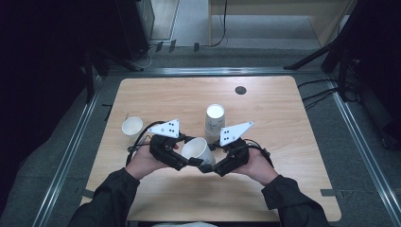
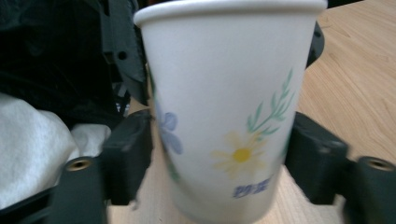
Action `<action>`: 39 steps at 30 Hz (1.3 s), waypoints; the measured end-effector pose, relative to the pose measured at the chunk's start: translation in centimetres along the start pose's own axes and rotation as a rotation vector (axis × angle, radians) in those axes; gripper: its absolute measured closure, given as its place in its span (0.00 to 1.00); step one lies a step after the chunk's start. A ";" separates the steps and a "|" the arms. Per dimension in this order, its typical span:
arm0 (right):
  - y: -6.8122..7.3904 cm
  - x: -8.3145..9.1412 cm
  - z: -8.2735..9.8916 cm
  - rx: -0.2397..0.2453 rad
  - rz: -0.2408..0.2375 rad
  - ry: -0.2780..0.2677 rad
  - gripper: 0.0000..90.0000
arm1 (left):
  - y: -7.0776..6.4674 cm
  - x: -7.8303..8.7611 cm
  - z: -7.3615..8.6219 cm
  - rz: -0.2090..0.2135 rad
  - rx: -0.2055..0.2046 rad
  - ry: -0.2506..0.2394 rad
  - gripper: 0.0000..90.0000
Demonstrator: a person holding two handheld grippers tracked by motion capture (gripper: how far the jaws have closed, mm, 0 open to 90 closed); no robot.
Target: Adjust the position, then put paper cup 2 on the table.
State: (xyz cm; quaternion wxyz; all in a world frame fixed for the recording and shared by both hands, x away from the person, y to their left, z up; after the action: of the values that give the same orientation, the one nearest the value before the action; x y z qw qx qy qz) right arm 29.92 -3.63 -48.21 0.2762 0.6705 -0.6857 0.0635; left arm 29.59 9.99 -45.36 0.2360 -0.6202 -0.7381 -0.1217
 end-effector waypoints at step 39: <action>-2.5 5.4 3.6 -0.039 0.369 0.055 0.25 | 3.2 4.8 4.7 -0.080 0.029 0.131 0.28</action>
State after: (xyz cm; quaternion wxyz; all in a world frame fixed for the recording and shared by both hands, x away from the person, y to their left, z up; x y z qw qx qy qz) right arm 31.48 -10.32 -49.45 0.2915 0.5260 -0.7902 0.1182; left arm 31.24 16.99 -47.31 0.2874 -0.5774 -0.7471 -0.1607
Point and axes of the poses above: each handheld gripper's, and its own axes: x roughly backward along the jaws, z roughly out of its underside, y roughly to its left, the point moved 6 cm from there along -x, roughly forward along the jaws, and after that the axes turned 5 degrees about -x, right-handed, at the moved point
